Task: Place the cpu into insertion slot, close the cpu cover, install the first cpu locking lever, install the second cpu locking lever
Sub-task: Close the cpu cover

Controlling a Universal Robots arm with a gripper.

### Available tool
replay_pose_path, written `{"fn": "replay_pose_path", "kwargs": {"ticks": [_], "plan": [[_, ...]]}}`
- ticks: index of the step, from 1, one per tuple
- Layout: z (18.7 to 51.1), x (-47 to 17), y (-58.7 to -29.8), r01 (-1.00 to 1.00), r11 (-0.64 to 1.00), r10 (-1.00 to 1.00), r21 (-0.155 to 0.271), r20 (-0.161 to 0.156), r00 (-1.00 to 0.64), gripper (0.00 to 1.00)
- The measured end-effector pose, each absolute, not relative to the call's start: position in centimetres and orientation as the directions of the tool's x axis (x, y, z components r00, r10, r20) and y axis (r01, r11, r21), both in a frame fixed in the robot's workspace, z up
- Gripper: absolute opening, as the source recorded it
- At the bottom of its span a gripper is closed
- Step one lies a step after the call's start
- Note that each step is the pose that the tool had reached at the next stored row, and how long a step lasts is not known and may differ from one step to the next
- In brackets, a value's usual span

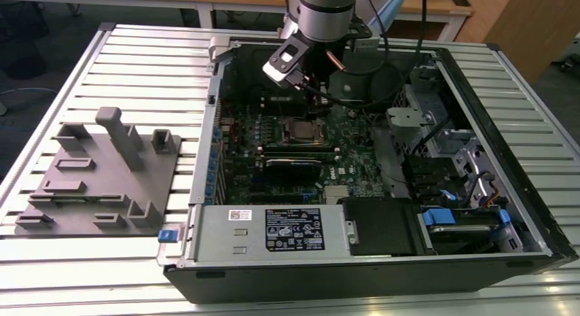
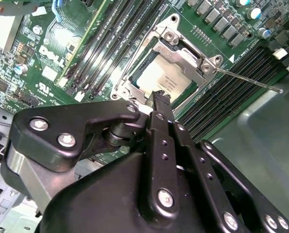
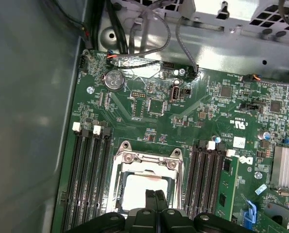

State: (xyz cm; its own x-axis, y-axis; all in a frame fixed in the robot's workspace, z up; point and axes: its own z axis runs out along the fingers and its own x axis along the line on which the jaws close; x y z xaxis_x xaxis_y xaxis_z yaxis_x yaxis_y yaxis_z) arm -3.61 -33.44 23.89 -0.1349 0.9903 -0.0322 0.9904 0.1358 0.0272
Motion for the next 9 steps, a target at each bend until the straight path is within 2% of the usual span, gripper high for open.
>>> {"fn": "replay_pose_path", "kwargs": {"ticks": [9], "plan": [[23.89, -3.61, -33.44, 0.988, 0.150, 0.988, 0.027, -0.032, -0.149, 0.10]]}}
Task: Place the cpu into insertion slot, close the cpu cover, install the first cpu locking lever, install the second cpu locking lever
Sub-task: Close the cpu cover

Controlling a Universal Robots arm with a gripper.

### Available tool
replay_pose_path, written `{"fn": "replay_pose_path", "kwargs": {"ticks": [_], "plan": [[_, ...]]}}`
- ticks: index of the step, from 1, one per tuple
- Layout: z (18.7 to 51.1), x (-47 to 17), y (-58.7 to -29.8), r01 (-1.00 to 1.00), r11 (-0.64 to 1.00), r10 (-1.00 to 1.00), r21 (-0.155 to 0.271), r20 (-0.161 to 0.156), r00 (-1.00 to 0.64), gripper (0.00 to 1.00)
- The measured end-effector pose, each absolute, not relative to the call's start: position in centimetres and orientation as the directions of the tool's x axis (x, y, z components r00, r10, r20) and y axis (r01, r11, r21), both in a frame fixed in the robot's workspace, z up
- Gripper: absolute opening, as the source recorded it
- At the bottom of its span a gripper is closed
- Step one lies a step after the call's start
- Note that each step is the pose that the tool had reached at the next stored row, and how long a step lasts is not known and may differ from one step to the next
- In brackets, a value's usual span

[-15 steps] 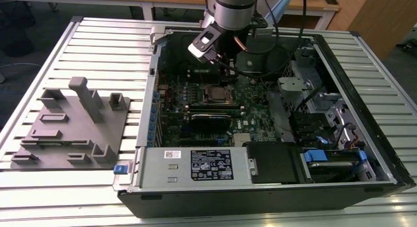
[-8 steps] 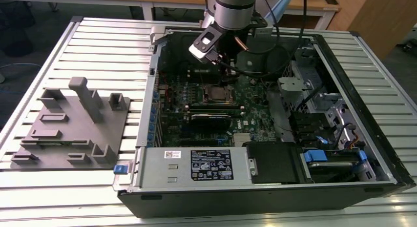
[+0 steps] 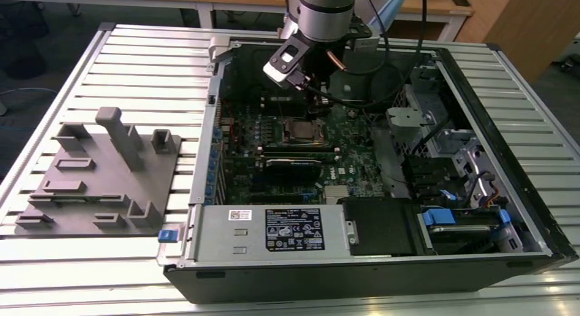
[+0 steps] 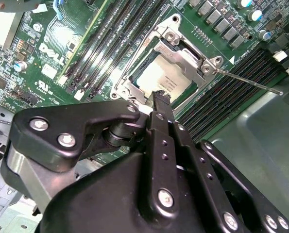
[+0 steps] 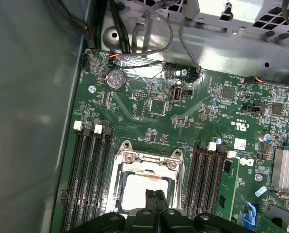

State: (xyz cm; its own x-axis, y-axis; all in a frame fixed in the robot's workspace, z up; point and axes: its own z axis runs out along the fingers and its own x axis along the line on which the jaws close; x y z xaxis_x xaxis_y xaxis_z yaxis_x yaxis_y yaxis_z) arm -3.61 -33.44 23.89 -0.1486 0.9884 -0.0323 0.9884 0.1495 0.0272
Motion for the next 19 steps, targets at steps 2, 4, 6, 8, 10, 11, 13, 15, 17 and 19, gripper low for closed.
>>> {"fn": "replay_pose_path", "kwargs": {"ticks": [2, 4, 6, 8, 10, 11, 13, 15, 17, 19], "plan": [[23.89, -3.61, -33.44, 0.988, 0.150, 0.988, 0.027, -0.032, -0.149, 0.10], [23.89, -3.61, -33.44, 0.988, 0.150, 0.988, 0.027, -0.032, -0.149, 0.10], [23.89, -3.61, -33.44, 0.988, 0.150, 0.988, 0.027, -0.032, -0.150, 0.10], [23.89, -3.61, -33.44, 0.988, 0.151, 0.988, 0.027, -0.032, -0.150, 0.10], [23.89, -3.61, -33.44, 0.988, 0.151, 0.988, 0.027, -0.032, -0.150, 0.10], [23.89, -3.61, -33.44, 0.988, 0.151, 0.988, 0.027, -0.032, -0.150, 0.10], [23.89, -3.61, -33.44, 0.988, 0.152, 0.988, 0.027, -0.032, -0.152, 0.10], [23.89, -3.61, -33.44, 0.987, 0.158, 0.987, 0.027, -0.032, -0.157, 0.10], [23.89, -3.61, -33.44, 0.986, 0.163, 0.986, 0.027, -0.032, -0.162, 0.10], [23.89, -3.61, -33.44, 0.986, 0.163, 0.986, 0.027, -0.032, -0.162, 0.10]]}}
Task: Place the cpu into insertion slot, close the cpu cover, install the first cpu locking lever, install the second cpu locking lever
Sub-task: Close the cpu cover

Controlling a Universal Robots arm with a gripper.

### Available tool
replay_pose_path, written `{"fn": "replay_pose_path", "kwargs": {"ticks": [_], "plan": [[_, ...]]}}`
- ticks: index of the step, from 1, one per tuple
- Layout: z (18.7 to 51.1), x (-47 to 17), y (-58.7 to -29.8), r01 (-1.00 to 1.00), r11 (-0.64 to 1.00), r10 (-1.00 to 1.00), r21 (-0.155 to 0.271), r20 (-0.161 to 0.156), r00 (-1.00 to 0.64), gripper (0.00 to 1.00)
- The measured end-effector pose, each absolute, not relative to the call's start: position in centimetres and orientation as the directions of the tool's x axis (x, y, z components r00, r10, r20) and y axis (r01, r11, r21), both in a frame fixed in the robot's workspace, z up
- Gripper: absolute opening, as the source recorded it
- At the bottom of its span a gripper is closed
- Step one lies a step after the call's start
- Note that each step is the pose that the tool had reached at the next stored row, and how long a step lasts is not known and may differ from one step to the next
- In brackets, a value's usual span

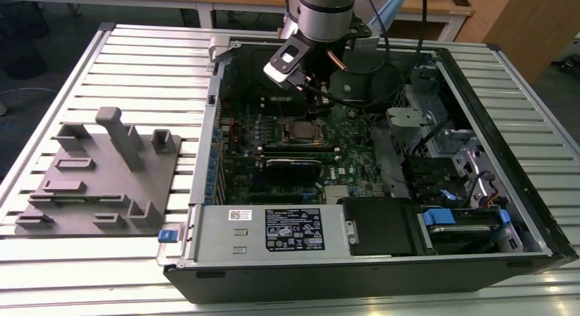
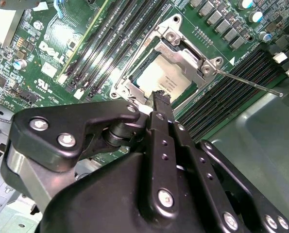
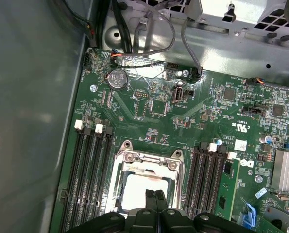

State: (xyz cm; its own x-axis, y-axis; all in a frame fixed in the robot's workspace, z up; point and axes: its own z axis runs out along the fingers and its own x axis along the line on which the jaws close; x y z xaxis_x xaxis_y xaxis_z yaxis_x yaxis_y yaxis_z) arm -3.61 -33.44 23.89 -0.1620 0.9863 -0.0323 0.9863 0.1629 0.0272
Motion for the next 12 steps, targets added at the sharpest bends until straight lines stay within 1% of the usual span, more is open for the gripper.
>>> {"fn": "replay_pose_path", "kwargs": {"ticks": [6, 12], "plan": [[23.89, -3.61, -33.44, 0.986, 0.164, 0.986, 0.027, -0.032, -0.163, 0.10], [23.89, -3.61, -33.44, 0.980, 0.199, 0.980, 0.027, -0.032, -0.198, 0.10]]}}
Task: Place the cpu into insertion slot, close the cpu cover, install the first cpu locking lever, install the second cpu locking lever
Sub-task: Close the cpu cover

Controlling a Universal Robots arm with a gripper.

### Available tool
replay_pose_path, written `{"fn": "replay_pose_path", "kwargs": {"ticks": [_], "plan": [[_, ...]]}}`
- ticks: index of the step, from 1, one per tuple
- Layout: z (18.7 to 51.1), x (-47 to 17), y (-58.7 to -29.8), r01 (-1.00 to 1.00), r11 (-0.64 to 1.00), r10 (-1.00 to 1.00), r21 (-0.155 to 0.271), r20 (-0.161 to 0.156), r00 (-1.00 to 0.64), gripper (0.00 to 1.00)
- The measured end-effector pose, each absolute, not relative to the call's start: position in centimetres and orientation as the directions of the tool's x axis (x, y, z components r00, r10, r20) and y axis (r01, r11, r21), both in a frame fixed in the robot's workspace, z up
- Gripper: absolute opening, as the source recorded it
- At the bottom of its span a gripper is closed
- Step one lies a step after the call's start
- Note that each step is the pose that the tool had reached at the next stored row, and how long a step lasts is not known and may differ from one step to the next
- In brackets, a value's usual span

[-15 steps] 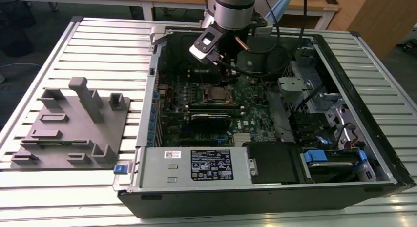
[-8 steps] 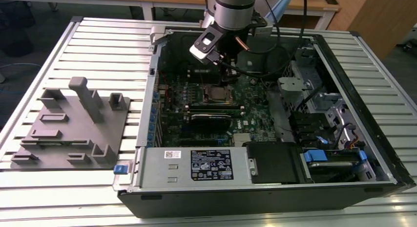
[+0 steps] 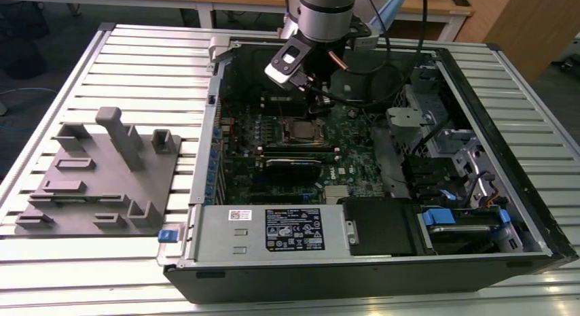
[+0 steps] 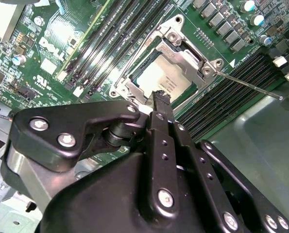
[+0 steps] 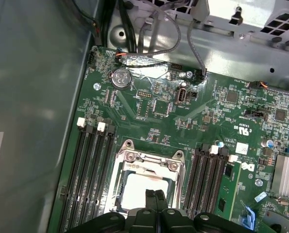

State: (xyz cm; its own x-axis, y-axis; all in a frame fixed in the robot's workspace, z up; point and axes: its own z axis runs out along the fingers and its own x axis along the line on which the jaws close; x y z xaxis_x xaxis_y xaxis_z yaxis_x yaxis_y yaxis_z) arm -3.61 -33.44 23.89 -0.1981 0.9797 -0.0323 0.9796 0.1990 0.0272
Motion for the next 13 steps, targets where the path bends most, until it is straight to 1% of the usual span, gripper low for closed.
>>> {"fn": "replay_pose_path", "kwargs": {"ticks": [13], "plan": [[23.89, -3.61, -33.44, 0.975, 0.222, 0.975, 0.027, -0.032, -0.221, 0.10]]}}
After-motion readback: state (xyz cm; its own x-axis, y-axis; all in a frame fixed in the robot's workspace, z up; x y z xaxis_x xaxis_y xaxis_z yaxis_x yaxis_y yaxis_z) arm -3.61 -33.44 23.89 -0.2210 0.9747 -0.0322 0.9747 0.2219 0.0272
